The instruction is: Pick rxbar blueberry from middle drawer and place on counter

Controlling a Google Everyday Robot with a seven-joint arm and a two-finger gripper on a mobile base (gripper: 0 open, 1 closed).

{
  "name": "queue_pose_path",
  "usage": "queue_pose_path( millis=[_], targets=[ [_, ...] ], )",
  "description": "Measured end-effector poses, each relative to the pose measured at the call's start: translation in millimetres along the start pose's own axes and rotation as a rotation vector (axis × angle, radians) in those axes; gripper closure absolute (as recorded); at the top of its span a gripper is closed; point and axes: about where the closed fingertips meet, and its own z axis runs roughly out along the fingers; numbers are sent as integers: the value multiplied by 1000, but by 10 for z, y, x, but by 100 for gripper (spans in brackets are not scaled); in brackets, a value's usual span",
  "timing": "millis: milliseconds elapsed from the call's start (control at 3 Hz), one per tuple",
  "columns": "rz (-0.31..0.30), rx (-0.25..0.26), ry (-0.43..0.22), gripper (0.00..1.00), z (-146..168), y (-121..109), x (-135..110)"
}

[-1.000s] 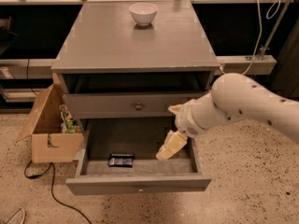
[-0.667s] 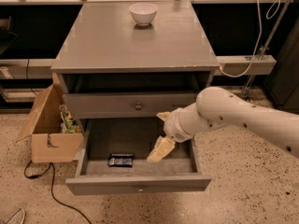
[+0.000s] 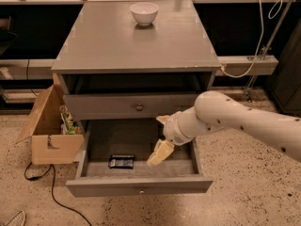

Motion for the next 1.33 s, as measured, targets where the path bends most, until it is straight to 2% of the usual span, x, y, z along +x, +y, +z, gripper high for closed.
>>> queue_pose_path(
  millis=[333, 667, 1000, 1333],
  targets=[
    [17, -22, 16, 0, 307, 1, 180],
    [22, -41, 43, 0, 754, 6, 313],
    [17, -42, 49, 0, 1158, -66, 357],
    [30, -42, 0, 0, 1487, -256, 406]
  ],
)
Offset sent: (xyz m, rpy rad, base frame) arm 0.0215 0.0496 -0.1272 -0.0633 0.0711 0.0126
